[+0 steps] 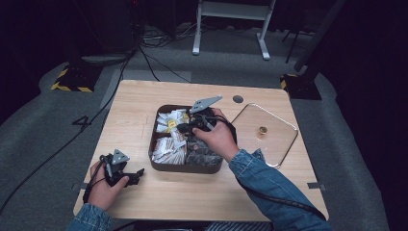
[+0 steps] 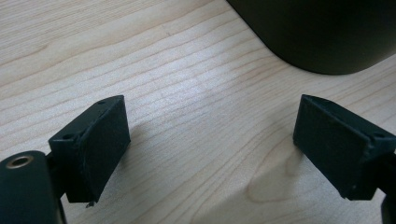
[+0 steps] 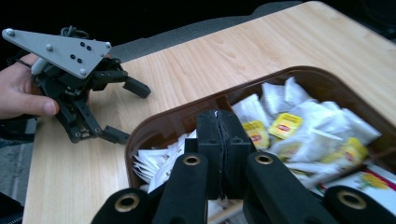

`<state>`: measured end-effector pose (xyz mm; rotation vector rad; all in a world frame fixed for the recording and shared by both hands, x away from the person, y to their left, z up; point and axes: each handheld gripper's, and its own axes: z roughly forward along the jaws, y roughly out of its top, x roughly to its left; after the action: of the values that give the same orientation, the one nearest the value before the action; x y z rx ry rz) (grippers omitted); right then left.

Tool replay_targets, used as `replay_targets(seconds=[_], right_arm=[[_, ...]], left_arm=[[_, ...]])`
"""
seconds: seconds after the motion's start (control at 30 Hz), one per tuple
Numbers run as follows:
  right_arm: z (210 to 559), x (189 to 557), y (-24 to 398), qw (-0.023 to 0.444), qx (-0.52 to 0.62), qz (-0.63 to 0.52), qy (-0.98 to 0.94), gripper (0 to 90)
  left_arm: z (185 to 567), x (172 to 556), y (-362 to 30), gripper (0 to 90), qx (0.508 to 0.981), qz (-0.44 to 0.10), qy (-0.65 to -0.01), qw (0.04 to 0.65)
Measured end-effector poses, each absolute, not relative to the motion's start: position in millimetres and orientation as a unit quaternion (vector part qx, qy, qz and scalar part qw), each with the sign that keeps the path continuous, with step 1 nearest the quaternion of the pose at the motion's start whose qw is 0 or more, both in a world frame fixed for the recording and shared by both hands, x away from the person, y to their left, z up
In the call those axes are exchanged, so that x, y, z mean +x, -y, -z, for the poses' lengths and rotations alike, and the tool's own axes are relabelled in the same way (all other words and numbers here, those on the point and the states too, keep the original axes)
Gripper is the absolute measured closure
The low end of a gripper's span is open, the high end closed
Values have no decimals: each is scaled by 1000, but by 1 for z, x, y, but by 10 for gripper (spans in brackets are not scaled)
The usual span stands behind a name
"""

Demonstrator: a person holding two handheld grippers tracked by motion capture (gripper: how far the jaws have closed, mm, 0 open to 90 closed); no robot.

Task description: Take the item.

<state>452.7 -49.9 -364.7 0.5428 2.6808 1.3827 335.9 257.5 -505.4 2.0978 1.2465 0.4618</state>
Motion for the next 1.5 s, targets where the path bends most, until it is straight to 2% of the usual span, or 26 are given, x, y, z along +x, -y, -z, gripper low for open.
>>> replay_targets(seconds=[0.37,0.73,1.17,1.5], right_arm=[[345,444,94,64,184,-447,-873,894],[347,435,134,87,202,-434,-874,894],[362,417,188,87,248,-445,-856,894],[382,405,213,89,273,-450,-846,894]], left_arm=[[505,336,-257,111,799,-176,-475,323],[505,336,-257,111,799,-176,-476,323],[506,336,-257,111,798,-176,-477,324],[505,336,-257,111,799,-176,-476,324]])
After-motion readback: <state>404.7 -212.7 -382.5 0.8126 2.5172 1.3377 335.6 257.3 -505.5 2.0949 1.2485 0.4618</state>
